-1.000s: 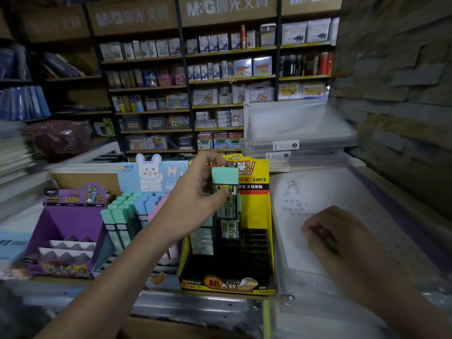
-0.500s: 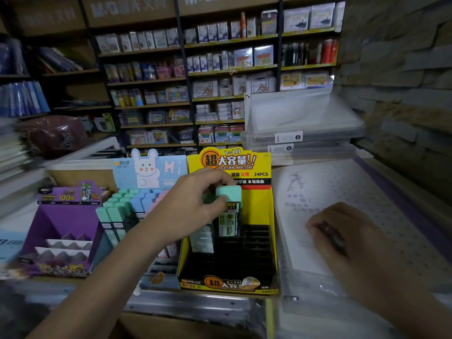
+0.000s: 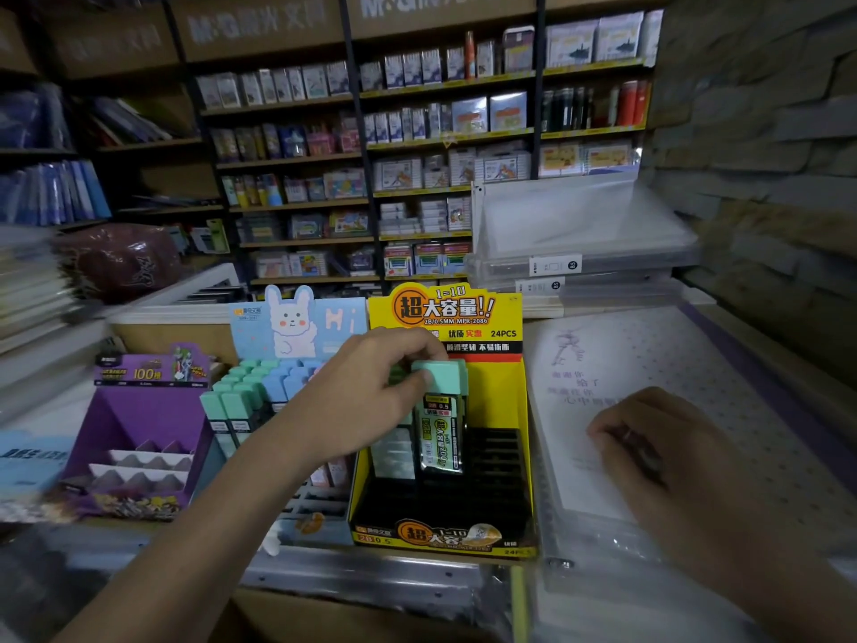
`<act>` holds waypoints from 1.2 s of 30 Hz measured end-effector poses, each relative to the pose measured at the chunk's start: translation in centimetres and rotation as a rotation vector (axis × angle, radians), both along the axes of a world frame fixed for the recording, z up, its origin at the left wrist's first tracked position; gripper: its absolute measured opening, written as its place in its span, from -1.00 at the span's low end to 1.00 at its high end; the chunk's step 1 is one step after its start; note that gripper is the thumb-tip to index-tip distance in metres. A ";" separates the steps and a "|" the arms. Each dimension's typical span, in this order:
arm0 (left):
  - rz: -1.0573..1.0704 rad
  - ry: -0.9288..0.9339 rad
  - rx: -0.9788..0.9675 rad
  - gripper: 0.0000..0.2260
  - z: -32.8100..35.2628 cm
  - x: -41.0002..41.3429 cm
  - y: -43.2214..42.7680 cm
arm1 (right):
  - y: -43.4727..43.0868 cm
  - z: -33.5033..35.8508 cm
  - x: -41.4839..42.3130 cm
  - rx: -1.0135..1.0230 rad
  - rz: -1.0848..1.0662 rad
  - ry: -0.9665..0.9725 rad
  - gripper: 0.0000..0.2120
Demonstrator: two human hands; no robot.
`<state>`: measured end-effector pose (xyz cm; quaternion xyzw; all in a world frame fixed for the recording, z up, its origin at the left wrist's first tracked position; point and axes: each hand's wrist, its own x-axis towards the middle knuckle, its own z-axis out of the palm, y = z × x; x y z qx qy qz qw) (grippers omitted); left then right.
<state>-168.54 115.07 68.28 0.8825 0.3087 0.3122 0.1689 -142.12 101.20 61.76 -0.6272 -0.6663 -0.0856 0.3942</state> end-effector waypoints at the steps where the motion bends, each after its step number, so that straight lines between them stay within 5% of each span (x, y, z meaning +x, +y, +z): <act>1: 0.015 0.005 0.035 -0.86 0.0 0.1 0.0 | 0.0 0.0 -0.1 0.003 0.001 0.003 -0.80; 6: 0.098 0.016 0.149 -0.87 -0.1 0.3 0.3 | -0.1 0.0 0.0 -0.007 0.003 0.010 -0.81; 17: 0.045 0.050 0.012 -0.87 0.5 -0.1 0.1 | 0.0 -0.1 -0.1 0.012 -0.013 0.024 -0.80; 36: 0.084 0.076 0.131 -0.79 -0.3 0.5 0.1 | -0.1 0.3 -0.3 0.008 -0.012 0.017 -0.79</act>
